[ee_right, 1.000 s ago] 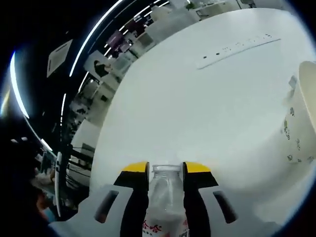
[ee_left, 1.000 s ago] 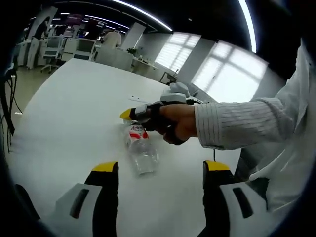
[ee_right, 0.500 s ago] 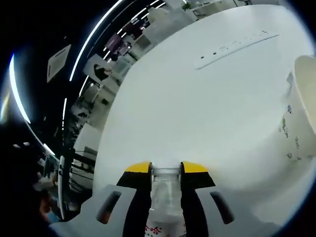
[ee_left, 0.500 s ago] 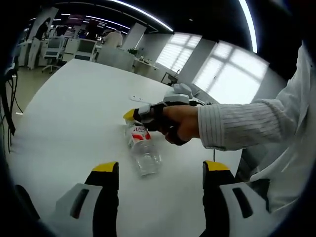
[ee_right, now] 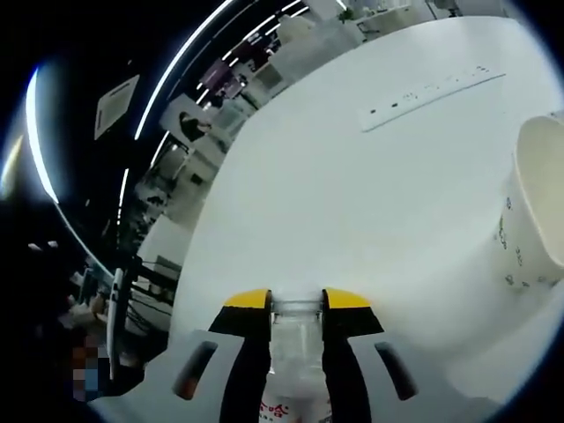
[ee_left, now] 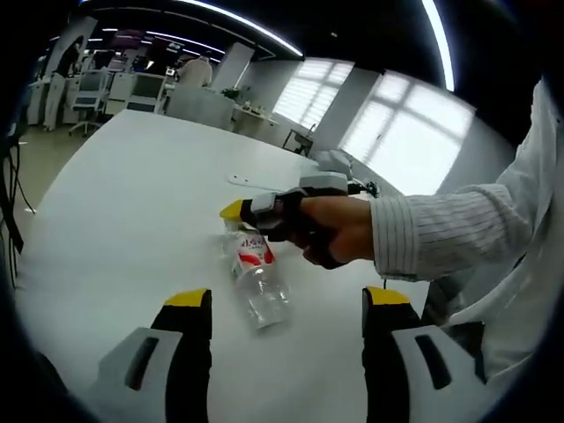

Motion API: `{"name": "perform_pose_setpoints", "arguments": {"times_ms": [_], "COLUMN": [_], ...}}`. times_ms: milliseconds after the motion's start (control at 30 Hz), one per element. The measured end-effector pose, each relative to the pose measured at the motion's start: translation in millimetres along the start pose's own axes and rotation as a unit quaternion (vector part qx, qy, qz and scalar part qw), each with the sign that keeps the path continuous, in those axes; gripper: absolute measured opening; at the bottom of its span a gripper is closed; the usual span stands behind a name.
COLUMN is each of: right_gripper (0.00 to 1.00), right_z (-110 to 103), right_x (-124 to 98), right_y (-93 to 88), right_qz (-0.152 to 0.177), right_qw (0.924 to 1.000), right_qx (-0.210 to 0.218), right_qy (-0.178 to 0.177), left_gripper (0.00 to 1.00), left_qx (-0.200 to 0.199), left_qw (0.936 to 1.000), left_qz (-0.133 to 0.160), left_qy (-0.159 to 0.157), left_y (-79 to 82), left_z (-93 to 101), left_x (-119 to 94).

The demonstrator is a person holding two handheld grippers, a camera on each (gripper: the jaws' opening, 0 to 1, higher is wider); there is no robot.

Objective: Arrange the tabletop items into an orderly group along one side of the table until the central work area is clear of visible clutter.

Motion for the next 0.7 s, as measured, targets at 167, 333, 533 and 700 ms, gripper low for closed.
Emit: {"name": "perform_pose_setpoints", "arguments": {"times_ms": [167, 333, 533, 700], "right_gripper": [0.18, 0.18, 0.18, 0.18], "right_z": [-5, -12, -24, -34], "right_x": [-6, -15, -28, -41], "right_y": [-1.2, -3.6, -4.6, -4.4], "right_qz": [0.002, 0.006, 0.013, 0.023], "right_qw": [0.9999, 0.9992, 0.9976, 0.9933], "right_qx": [-0.012, -0.033, -0.050, -0.086], "right_qy": [0.011, 0.022, 0.045, 0.073], "left_gripper": [0.70, 0.69, 0.68, 0.69], "left_qx": [0.007, 0.009, 0.021, 0.034], "left_qw": [1.0000, 0.9999, 0.9994, 0.9975], "left_qz": [0.003, 0.000, -0.012, -0.028], "left_qy": [-0.002, -0.007, -0.026, -0.055], "left_y": [4.7, 9.0, 10.8, 5.1], "left_z": [-8.3, -21.7, -27.5, -30.2], "left_x": [7, 22, 44, 63]}}
Point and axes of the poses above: the point that each gripper's makers call its tool centre point, and the gripper's own axes: x roughly forward along the fingers, z roughly to its right, y roughly out of its top, the point moved 5 cm from there along -x, roughly backward along the fingers, and after that the axes turned 8 degrees about x, right-handed, at the moved point
